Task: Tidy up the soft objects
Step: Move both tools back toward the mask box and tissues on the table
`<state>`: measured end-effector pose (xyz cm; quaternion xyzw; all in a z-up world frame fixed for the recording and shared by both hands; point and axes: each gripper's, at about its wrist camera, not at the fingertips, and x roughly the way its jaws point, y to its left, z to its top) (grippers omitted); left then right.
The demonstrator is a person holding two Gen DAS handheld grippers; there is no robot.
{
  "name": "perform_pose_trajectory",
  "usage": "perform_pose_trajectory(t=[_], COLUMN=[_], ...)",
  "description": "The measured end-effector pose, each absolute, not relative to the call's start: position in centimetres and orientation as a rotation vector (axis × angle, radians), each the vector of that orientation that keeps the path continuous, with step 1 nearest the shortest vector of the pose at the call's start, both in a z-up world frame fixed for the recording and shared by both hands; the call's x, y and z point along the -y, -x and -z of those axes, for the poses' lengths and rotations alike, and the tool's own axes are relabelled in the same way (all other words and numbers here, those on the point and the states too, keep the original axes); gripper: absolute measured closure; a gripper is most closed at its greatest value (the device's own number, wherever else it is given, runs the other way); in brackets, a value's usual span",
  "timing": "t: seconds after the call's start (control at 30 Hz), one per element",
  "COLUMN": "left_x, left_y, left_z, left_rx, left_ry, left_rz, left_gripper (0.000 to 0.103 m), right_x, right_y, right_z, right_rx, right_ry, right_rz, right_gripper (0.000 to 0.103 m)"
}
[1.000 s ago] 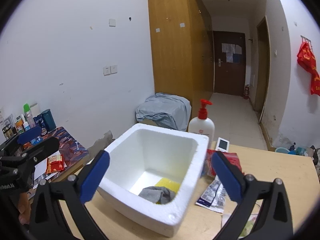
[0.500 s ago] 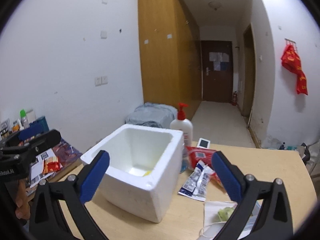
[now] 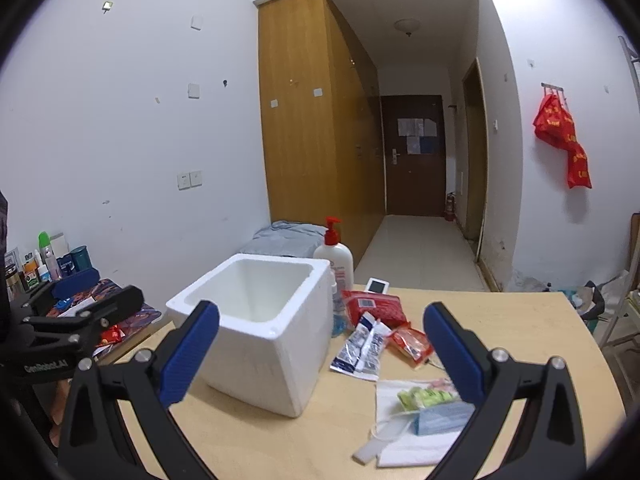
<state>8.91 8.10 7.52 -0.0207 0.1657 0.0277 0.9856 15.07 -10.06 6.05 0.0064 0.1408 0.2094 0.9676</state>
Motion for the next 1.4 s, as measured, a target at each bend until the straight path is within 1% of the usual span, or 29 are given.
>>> perform_pose_trajectory(t=[0.5, 0.97, 1.4], left_x=[-4.0, -2.0, -0.7], left_y=[-6.4, -4.3, -5.4], left_z=[-6.3, -4.3, -0.6], left_rx=[-0.287, -0.24, -0.307], left_ry=[0.034, 0.082, 0.079], left_rz=[0.042, 0.139, 0.183], left_gripper=[0.002, 0.002, 0.002], right_x=[14.3, 17.1, 18.3], right_y=[-9.5, -6.4, -6.6], right_z=[-4.5, -2.0, 0.6], right_rx=[-0.232, -0.238, -0.274], right_ry=[0.006, -0.011, -0.032], right_rz=[-0.296, -0.222, -0.221], right_gripper=[0.0, 0.0, 0.0])
